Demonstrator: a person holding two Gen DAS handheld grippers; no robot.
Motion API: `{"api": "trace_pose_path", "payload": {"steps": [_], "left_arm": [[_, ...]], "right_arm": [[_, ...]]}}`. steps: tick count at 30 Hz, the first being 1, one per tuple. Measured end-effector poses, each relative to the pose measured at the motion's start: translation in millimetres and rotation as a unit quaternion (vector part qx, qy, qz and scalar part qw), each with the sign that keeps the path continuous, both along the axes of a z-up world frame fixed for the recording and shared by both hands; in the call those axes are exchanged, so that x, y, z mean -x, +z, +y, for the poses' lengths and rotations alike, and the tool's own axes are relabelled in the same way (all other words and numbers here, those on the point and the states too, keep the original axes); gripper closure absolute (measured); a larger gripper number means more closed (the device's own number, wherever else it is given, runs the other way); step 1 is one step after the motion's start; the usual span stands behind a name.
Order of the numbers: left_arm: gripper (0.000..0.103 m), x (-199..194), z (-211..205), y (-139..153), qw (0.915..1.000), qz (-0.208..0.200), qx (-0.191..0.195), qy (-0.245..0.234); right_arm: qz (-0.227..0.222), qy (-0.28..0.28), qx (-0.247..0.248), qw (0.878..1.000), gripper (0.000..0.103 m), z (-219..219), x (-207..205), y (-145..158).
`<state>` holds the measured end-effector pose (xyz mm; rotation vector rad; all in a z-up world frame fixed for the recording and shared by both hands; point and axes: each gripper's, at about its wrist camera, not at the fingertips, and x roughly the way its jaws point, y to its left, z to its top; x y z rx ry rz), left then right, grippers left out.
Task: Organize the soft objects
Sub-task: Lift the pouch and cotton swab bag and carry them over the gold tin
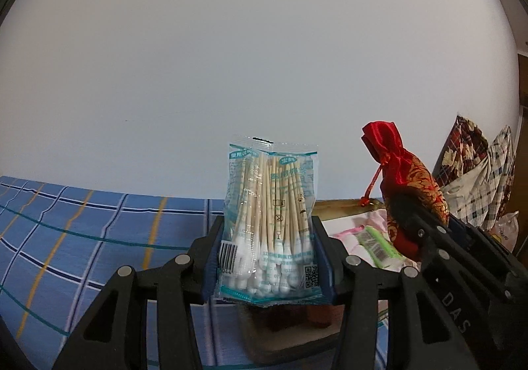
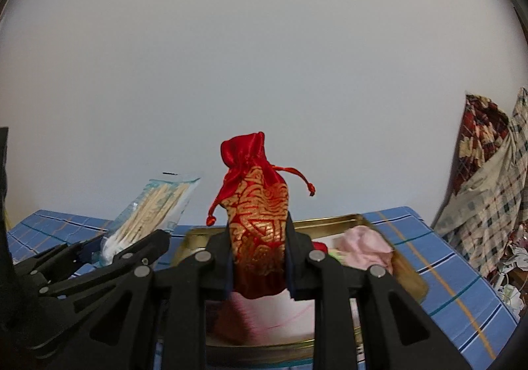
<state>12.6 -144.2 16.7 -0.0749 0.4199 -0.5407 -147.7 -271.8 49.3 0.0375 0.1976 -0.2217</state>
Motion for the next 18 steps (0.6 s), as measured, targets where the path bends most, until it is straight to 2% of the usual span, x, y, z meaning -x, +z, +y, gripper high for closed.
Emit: {"api": "trace_pose_path", "payload": {"steps": [4,18], "left_arm": [[0.052,1,-16,-4,0.9998,-0.003,-0.02,0.005],[0.052,-5,-50,-15,0.9987,0.023,-0.042,0.017]], "right_arm": [[0.009,-0.016,-0.003,1.0,0.08,-17,-1,-1],[0.041,-0.038,-0.002,0.998,0.08,-57,-18,-12]]}}
